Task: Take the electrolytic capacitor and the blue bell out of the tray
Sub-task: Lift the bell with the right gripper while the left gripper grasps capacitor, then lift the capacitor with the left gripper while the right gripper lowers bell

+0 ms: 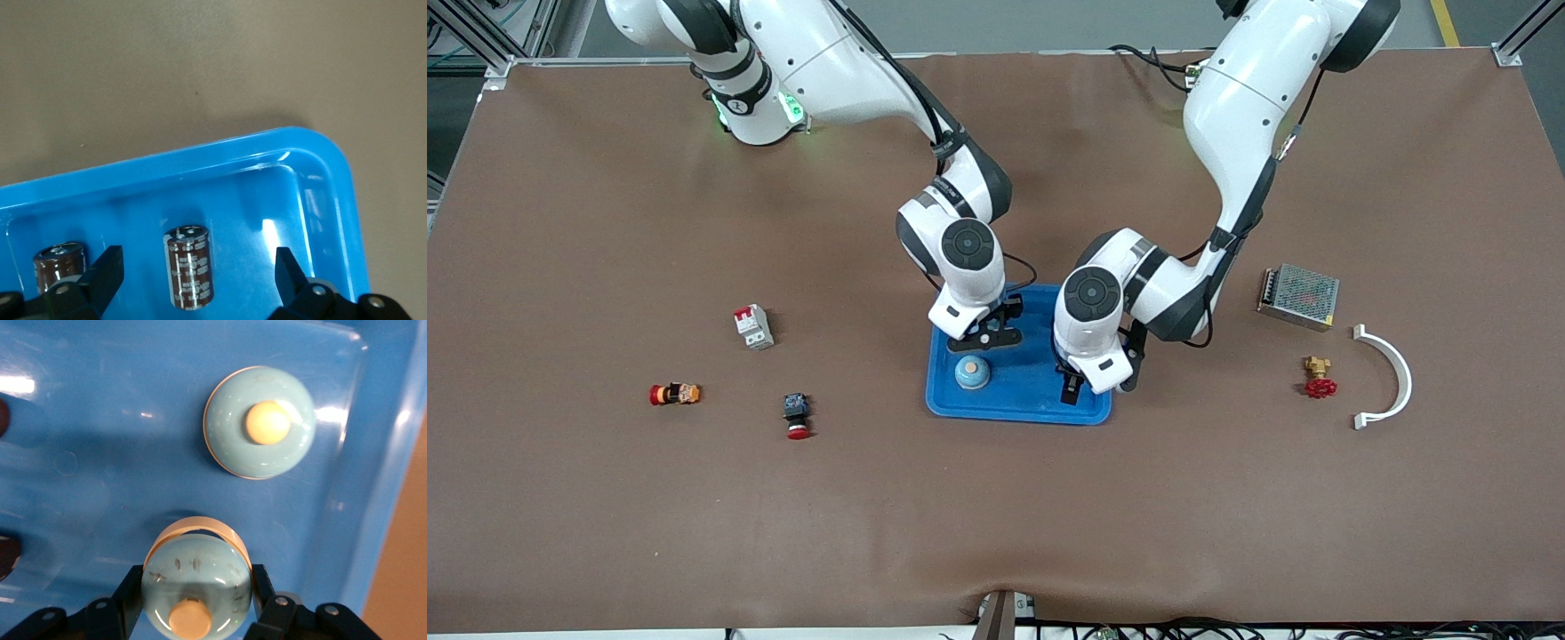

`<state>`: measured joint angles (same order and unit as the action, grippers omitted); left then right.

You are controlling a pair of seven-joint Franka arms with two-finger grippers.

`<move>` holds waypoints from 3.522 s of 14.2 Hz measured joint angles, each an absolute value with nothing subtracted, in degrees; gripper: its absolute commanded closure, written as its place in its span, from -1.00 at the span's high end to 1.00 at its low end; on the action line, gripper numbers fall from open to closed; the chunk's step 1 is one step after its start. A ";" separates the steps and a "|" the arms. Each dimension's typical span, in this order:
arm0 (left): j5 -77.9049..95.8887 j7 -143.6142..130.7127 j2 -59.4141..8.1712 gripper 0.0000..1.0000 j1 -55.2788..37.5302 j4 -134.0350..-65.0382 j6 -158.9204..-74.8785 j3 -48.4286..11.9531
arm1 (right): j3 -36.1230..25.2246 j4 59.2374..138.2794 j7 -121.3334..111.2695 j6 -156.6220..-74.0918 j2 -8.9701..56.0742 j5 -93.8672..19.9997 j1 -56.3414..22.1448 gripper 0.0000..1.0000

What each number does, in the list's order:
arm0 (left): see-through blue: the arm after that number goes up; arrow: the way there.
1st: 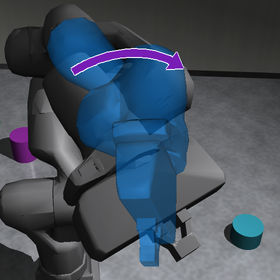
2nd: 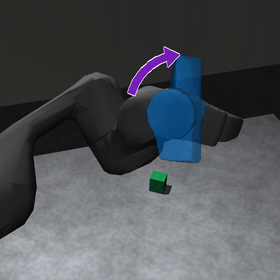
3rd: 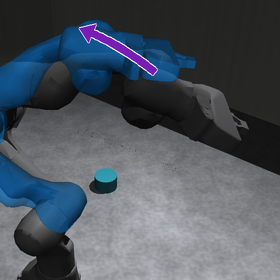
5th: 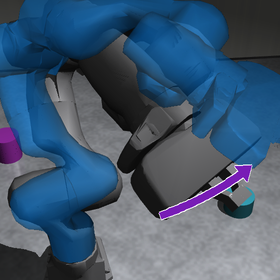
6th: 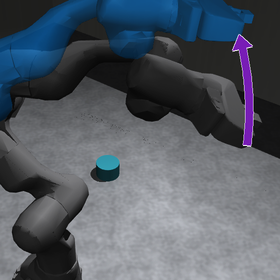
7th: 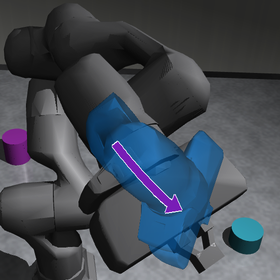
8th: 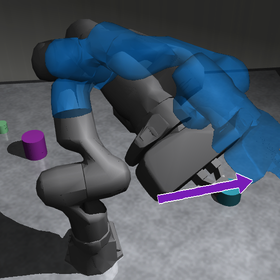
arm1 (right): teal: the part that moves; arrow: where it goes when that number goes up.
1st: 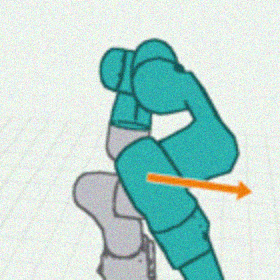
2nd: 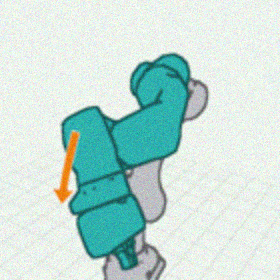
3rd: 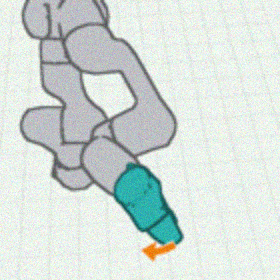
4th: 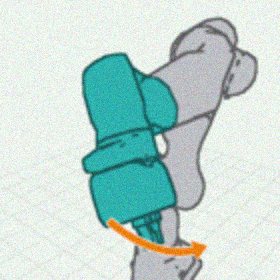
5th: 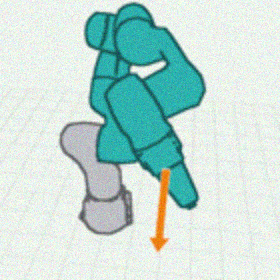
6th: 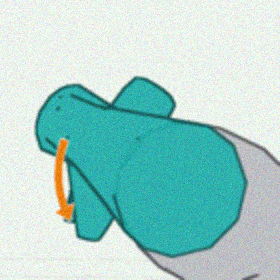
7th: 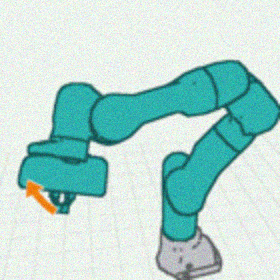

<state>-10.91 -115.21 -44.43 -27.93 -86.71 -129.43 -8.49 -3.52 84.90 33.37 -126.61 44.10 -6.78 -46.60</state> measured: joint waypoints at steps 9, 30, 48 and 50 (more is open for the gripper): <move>-12.59 -118.66 -44.48 1.00 -29.25 -87.19 -129.40 -8.51 | -4.22 78.13 17.27 -101.26 31.54 -9.25 -34.55 -0.08; -14.55 -121.64 -45.92 -0.58 -30.46 -87.60 -129.50 -8.53 | -5.14 97.57 -34.29 -104.61 17.50 -0.12 -6.59 -0.10; -16.36 -101.49 -41.83 -1.00 -29.00 -85.76 -122.07 -8.51 | -5.13 118.96 -47.85 -130.96 17.40 0.35 2.26 -0.10; -14.92 -93.97 -39.42 -1.00 -28.13 -85.66 -118.01 -8.62 | -5.13 120.98 -49.13 -133.50 17.40 0.36 3.26 -0.10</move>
<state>-14.92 -93.97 -39.42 -28.13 -85.66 -118.01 -8.62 -5.13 120.98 -49.13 -133.50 17.40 0.36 3.26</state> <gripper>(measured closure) 0.656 0.313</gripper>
